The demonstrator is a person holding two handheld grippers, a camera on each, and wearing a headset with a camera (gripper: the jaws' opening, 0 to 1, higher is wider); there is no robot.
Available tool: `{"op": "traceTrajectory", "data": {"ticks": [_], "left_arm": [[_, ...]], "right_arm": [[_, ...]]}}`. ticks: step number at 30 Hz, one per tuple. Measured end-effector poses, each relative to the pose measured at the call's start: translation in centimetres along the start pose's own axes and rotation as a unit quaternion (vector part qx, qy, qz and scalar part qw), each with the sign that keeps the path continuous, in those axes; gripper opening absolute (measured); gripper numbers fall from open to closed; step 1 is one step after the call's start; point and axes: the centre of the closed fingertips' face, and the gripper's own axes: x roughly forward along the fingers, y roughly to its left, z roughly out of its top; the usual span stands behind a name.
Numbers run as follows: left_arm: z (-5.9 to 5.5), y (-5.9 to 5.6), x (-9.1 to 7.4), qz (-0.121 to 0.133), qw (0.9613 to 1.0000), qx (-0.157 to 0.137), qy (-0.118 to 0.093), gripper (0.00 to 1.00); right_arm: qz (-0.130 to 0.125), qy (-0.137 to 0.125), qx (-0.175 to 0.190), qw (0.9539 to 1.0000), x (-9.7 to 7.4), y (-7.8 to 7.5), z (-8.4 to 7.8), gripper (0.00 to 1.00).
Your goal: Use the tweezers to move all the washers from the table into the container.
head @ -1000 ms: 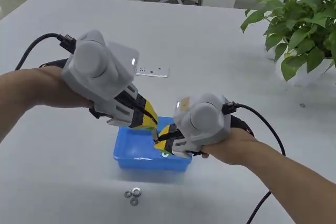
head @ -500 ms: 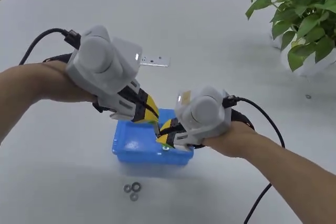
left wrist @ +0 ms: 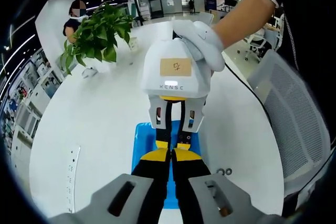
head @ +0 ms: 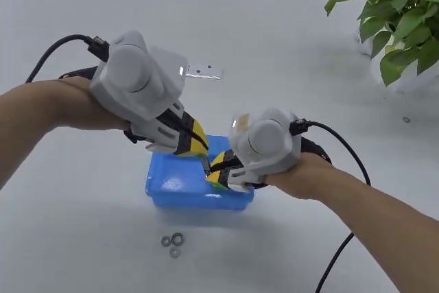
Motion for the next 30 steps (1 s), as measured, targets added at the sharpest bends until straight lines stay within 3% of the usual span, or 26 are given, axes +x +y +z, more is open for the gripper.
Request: {"op": "traceTrajectory", "data": {"ticks": [18,30], "left_arm": [[-0.1,0.0,-0.1,0.003,1.0,0.002,0.002,0.05],[0.6,-0.3,-1.0,0.011,0.9999,0.006,0.001,0.05]], "right_arm": [[-0.002,0.005,-0.007,1.0,-0.1,0.1,-0.1,0.09],[-0.008,-0.002,-0.012,0.9999,-0.7,0.2,0.8,0.09]]}}
